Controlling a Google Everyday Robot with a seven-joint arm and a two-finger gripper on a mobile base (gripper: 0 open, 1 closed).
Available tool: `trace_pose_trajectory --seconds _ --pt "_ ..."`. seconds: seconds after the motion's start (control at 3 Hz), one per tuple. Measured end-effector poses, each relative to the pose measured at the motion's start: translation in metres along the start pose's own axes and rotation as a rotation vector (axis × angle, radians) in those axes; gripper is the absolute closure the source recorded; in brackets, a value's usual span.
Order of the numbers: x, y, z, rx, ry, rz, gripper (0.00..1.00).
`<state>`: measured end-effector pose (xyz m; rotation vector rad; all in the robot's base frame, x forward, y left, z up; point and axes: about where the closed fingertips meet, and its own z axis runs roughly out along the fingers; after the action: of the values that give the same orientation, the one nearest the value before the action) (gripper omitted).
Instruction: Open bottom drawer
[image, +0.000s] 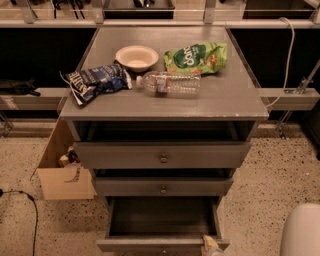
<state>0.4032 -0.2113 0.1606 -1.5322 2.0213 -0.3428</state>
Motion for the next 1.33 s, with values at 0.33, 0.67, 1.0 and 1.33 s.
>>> trace_pose_trajectory --seconds 0.33,0.67,1.0,1.33 --pt "0.0 0.0 0.0 0.0 0.0 0.0 1.0" --pt "0.0 0.0 0.0 0.0 0.0 0.0 0.77" --pt "0.0 0.0 0.0 0.0 0.0 0.0 0.54" --pt "0.0 0.0 0.0 0.0 0.0 0.0 0.31"
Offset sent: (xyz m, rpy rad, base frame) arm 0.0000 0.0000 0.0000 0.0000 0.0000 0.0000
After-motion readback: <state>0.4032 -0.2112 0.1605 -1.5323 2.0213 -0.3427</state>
